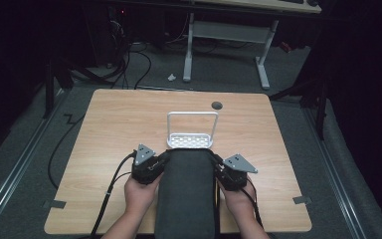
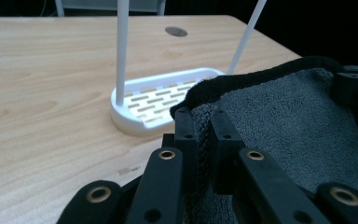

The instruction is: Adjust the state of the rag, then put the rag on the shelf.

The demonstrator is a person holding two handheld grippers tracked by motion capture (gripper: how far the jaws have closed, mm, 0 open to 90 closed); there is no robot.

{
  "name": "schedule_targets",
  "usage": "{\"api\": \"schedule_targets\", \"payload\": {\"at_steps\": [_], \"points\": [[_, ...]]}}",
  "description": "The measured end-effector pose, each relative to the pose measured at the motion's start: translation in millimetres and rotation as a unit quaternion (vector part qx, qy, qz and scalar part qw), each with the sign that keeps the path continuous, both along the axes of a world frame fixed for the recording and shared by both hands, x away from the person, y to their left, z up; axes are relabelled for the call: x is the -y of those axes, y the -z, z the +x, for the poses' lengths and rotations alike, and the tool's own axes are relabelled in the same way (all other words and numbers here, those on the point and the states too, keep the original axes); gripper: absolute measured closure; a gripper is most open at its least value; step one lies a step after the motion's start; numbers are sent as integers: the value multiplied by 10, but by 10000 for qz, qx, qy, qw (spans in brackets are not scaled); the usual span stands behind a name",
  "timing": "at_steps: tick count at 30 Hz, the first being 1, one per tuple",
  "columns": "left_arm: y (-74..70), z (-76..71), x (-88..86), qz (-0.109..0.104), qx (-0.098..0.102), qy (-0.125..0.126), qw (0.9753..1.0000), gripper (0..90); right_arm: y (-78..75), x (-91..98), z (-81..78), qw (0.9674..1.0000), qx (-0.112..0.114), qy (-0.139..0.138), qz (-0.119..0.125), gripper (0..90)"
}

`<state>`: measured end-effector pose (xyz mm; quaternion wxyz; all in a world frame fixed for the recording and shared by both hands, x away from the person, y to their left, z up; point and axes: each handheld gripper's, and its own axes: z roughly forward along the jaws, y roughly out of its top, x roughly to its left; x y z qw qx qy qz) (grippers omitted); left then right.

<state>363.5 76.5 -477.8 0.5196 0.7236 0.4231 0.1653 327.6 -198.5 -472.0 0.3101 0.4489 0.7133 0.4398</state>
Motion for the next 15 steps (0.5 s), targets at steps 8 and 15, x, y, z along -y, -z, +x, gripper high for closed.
{"api": "schedule_targets", "payload": {"at_steps": [8, 15], "points": [[-213, -25, 12, -98, 329, -61, 9994, 842, -215, -27, -43, 9993, 368, 26, 8, 825], [-400, -16, 0, -213, 583, -72, 9980, 843, -391, -23, -44, 9976, 687, 70, 91, 825]]}}
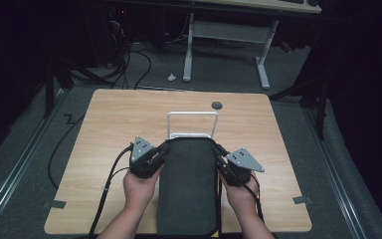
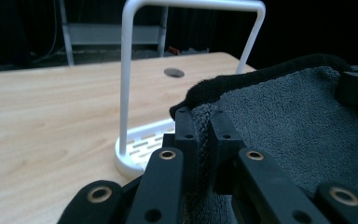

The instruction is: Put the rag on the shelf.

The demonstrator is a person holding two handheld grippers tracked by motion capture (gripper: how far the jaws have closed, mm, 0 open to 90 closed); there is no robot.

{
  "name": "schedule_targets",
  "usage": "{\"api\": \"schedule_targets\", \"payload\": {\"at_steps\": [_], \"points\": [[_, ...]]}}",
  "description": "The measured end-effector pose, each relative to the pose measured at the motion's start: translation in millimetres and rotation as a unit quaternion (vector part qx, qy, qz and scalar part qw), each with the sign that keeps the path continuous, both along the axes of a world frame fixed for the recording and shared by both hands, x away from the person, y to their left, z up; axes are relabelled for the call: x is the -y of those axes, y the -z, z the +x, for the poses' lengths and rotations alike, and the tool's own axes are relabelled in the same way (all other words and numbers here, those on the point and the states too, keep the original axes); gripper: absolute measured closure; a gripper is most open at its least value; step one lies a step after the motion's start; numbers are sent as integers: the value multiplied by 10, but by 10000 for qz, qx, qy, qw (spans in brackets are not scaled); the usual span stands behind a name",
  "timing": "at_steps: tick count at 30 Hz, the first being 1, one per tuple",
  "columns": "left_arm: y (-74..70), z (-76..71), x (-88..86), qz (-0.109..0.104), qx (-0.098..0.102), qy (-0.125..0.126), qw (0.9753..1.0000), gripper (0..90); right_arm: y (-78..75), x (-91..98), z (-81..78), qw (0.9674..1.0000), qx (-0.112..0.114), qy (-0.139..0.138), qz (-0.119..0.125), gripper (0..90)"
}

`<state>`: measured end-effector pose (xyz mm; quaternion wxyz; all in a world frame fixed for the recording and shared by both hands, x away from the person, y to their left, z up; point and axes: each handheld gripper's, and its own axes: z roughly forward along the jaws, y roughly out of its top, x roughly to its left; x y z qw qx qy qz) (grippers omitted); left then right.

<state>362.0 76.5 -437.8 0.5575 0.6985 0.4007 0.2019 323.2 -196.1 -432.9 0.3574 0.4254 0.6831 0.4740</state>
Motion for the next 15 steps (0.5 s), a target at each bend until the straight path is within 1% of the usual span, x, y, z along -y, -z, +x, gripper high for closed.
{"api": "schedule_targets", "payload": {"at_steps": [4, 5, 6, 8, 11, 15], "points": [[-130, -3, 0, -50, 209, -10, 9998, 843, -132, 1, -16, 9998, 169, 10, 60, 825], [-165, -5, -1, -80, 268, -6, 9996, 844, -199, 2, -16, 9996, 275, 0, 56, 825], [-202, -7, 3, -84, 316, -15, 9995, 844, -199, 2, -16, 9996, 275, 0, 56, 825], [-278, -10, 4, -88, 434, -21, 9990, 844, -272, -1, -22, 9993, 358, 12, 47, 825], [-380, -11, -3, -174, 526, -29, 9985, 845, -373, -7, -18, 9989, 470, 4, 60, 825], [-495, -6, -4, -149, 710, -46, 9974, 845, -487, -18, 1, 9981, 614, 7, 102, 825]]}}
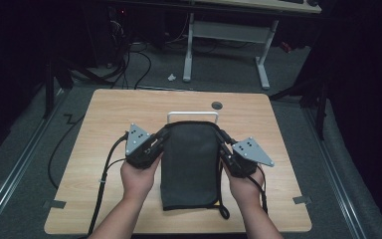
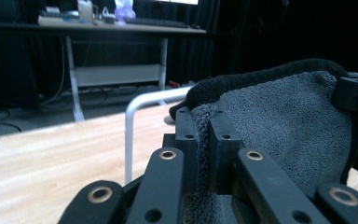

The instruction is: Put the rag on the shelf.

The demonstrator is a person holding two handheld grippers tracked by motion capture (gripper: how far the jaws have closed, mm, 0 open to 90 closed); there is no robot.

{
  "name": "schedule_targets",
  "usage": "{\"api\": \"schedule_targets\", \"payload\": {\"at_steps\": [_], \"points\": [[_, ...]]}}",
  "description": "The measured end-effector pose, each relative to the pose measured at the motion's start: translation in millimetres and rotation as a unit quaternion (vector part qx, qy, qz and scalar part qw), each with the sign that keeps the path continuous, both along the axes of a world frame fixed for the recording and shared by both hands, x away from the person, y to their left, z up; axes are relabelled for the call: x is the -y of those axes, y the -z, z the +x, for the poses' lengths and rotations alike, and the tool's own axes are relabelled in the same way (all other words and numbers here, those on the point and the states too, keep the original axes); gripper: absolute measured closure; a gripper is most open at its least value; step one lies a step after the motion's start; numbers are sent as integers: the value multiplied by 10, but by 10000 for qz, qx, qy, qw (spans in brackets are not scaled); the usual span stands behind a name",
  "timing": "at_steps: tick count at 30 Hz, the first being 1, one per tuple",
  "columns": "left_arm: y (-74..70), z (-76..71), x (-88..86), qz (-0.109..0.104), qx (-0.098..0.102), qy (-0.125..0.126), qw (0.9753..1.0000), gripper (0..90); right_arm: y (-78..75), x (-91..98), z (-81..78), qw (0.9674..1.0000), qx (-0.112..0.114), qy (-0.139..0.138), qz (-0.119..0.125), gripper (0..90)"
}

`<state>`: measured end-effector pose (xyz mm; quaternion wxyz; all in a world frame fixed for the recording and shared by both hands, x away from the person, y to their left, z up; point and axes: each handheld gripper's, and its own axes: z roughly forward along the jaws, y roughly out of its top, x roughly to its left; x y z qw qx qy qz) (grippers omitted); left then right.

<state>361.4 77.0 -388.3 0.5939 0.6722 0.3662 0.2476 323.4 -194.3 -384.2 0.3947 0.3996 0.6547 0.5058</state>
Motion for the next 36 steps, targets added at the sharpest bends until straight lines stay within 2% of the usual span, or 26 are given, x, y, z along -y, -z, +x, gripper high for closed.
{"api": "schedule_targets", "payload": {"at_steps": [8, 19, 26, 36], "points": [[-171, 42, -9, -110, 203, -31, 9997, 847, -211, -8, 46, 9997, 243, 7, 87, 825], [-481, 104, -19, -143, 529, -53, 9985, 848, -496, -11, 118, 9987, 496, -1, 127, 825], [-637, 189, -4, -87, 703, -72, 9975, 848, -621, -12, 219, 9982, 570, 30, 197, 825], [-763, 339, 64, -61, 851, -69, 9963, 848, -738, 45, 379, 9971, 672, 71, 346, 825]]}}
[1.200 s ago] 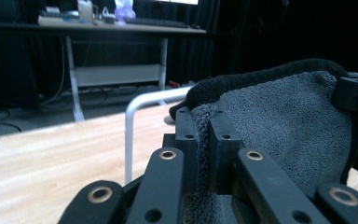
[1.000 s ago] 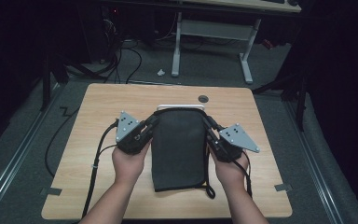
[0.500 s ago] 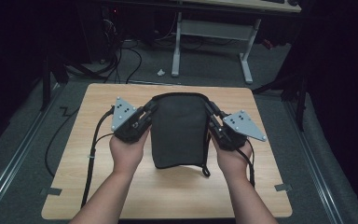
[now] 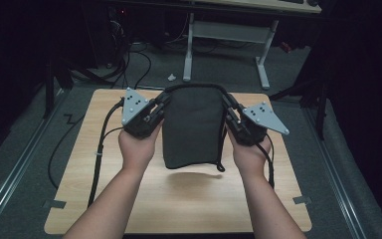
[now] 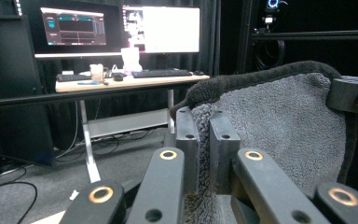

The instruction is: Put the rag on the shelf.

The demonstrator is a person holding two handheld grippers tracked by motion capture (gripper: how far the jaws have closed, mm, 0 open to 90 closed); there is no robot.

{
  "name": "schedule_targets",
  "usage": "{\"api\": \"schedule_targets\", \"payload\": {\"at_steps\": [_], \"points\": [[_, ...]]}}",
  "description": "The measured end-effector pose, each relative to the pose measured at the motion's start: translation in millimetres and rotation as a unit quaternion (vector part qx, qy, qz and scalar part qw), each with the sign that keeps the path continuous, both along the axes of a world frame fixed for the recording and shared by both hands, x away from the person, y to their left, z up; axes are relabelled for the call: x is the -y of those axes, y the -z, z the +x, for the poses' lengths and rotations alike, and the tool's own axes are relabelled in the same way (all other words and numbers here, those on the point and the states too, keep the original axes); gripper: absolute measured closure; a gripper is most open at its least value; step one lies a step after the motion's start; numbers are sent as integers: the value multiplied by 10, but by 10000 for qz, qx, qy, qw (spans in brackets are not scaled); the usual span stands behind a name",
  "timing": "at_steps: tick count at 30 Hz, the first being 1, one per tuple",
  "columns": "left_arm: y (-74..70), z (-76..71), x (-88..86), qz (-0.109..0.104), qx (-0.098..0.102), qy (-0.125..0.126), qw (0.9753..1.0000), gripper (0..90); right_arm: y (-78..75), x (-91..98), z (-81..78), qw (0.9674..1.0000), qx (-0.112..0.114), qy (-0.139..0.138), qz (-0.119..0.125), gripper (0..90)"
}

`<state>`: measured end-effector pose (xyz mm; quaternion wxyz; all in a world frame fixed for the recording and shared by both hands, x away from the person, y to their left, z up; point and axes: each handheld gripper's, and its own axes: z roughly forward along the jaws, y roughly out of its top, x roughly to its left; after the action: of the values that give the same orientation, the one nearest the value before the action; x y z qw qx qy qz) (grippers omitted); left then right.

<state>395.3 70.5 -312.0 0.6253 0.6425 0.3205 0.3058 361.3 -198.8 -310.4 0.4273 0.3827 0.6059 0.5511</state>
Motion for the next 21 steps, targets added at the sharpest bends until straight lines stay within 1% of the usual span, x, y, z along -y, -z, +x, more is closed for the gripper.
{"api": "schedule_targets", "payload": {"at_steps": [3, 6, 8, 9, 11, 13, 15, 17, 21], "points": [[-38, 64, 15, -26, 13, 10, 10000, 848, -33, -3, 60, 10000, 37, 13, 3, 825], [-65, 132, 25, -58, 51, 7, 10000, 848, -63, 13, 123, 9999, 74, -11, 95, 825], [-79, 185, 37, -25, 84, -3, 10000, 848, -75, 25, 173, 9999, 66, -22, 140, 825], [-83, 215, 43, -37, 89, 9, 10000, 848, -80, 30, 199, 9999, 50, -10, 152, 825], [-90, 288, 52, 5, 108, -25, 9999, 848, -90, 47, 259, 9999, 35, 13, 145, 825], [-96, 376, 49, -11, 66, -38, 10000, 848, -92, 76, 332, 9999, 27, 28, 131, 825], [-113, 455, 53, 45, 70, -59, 9999, 847, -94, 107, 417, 9999, -24, 21, 158, 825], [-135, 525, 72, 158, 84, -90, 9998, 847, -101, 129, 500, 9998, -63, 1, 162, 825], [-151, 669, 95, 206, 85, -157, 9996, 846, -124, 140, 656, 9998, -117, -8, 161, 825]]}}
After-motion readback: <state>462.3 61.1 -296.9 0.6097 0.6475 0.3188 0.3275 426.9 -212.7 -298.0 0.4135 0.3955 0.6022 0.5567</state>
